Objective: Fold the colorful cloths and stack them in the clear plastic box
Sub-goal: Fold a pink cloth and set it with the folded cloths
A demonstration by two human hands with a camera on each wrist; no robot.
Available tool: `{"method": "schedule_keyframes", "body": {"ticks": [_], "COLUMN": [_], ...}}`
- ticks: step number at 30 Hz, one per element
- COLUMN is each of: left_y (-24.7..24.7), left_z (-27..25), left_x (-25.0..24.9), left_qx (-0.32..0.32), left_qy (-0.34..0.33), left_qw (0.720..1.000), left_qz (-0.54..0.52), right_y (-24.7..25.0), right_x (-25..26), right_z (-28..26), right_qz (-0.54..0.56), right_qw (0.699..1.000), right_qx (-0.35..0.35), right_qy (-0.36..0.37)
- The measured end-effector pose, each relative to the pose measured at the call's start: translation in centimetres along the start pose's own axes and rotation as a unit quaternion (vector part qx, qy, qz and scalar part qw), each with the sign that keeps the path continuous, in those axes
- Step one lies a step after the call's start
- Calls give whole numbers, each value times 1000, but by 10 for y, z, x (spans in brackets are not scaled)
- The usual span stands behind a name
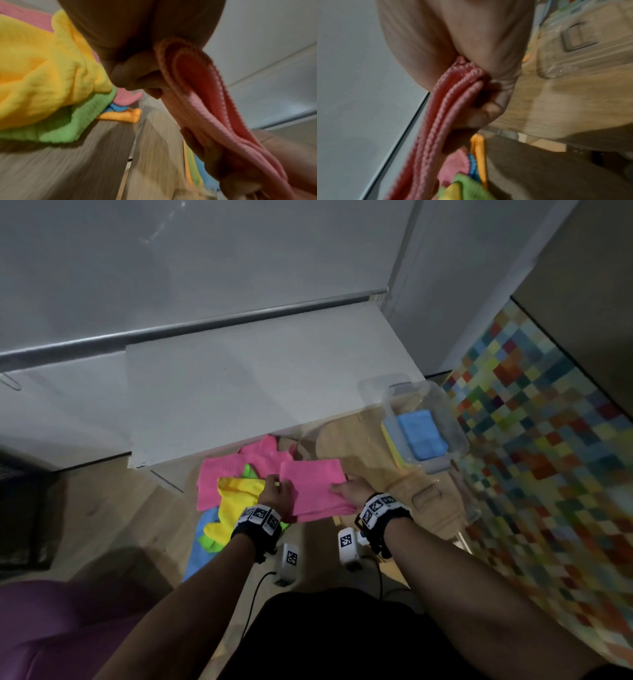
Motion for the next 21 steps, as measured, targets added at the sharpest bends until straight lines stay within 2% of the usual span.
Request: {"method": "schedule_keyframes", "body": {"ticks": [3,6,8,14,17,19,21], "left_y": [-22,-42,-53,-96,-117,-125,-133], "left_z": [-4,-1,1,26,46,57,66], "left_x": [-6,-17,-24,-39,-44,-53,-53], "left_qx": [64,195,234,192,108,54,45], "left_qy": [44,45,42,86,106,131,147], "left_qw": [994,976,966,959,958,943,934], "left_qz": [-78,-81,-102,-187,-242,-301,-322], "right_y": [21,45,60,115,131,136,133], "right_x": [-17,-31,-36,-28,-13,-2,6], "right_z": [4,10,16,32,38,44,53], "right_qz": [20,41,40,-6,-19,-49,-98], "right_qw": [1000,999,999,1000,997,988,977], "right_qx": [-7,-12,-6,-10,-22,-52,-84], "right_qy": [-13,-23,-28,2,77,140,168]}}
Point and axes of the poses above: each hand's wrist, its own z-axis towards the middle knuckle, its own y-axis out of the back of the hand, x = y × z, the point moved 1 cm from there along z, towards the middle knuckle, and after that the axes turned 12 degrees about -y, right-handed, at the moved point
